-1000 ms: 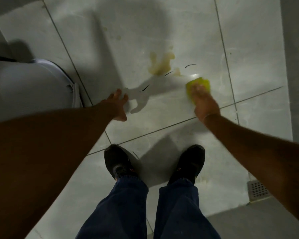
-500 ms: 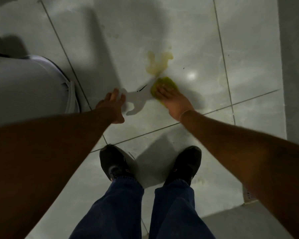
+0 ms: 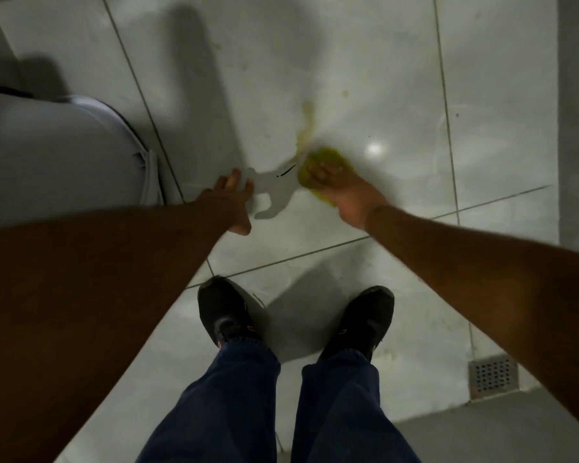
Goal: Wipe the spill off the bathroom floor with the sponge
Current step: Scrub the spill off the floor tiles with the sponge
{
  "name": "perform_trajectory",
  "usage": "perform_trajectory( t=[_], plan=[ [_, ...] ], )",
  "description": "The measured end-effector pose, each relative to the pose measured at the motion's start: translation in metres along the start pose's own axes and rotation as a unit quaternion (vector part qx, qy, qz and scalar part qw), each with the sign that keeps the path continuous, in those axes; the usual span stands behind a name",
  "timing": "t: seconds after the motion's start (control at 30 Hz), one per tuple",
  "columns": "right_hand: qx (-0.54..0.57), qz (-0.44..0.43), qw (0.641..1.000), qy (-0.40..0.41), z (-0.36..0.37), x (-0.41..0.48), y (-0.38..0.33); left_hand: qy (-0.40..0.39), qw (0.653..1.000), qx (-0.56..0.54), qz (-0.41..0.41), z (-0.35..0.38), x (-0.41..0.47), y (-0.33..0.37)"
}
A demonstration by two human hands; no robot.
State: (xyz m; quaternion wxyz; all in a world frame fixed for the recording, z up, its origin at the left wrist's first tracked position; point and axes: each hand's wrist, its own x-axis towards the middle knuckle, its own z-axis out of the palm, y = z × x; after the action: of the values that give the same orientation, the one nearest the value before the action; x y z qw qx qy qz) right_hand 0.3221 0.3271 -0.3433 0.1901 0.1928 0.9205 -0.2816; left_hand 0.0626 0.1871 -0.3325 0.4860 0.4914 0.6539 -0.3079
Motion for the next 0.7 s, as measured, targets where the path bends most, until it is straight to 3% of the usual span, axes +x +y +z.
perform_trajectory(
  t=[0.07,0.1,0.23,0.33,0.4,0.43,0.47,0.57,0.63,0.7],
  plan=[
    [-0.015,-0.016,0.999,-0.041,0.001,-0.026,0.018,-0.011,1.000,0.002,-0.003,-0.003,0.001,0.002],
    [-0.001,0.020,0.999,-0.025,-0.003,-0.032,0.031,-0.014,1.000,0.006,-0.006,-0.003,0.001,0.003],
    [0.048,0.294,0.952,0.065,-0.036,-0.024,0.077,-0.002,1.000,0.007,-0.008,0.002,0.001,0.007],
    [0.048,0.388,0.916,0.089,-0.053,0.009,0.082,0.010,1.000,0.006,-0.006,0.006,0.000,0.005],
    [0.032,0.353,0.927,0.118,-0.044,0.024,0.057,0.015,1.000,0.005,-0.004,0.006,-0.001,0.004],
    [-0.024,0.287,0.948,0.134,-0.031,0.024,0.040,0.015,1.000,0.006,-0.004,0.005,-0.001,0.004],
    [-0.082,0.205,0.969,0.114,-0.020,0.019,0.021,0.012,1.000,0.006,-0.005,0.004,-0.002,0.003],
    [-0.051,0.005,0.999,-0.018,0.004,-0.023,0.003,0.002,1.000,0.008,-0.007,-0.001,-0.002,0.002],
    [-0.009,0.030,0.999,-0.019,0.000,-0.048,0.022,0.005,1.000,0.005,-0.002,-0.001,-0.003,0.002],
    [0.050,0.172,0.983,0.037,-0.009,-0.061,0.047,0.011,1.000,0.000,-0.002,0.003,-0.005,0.001]
  ],
)
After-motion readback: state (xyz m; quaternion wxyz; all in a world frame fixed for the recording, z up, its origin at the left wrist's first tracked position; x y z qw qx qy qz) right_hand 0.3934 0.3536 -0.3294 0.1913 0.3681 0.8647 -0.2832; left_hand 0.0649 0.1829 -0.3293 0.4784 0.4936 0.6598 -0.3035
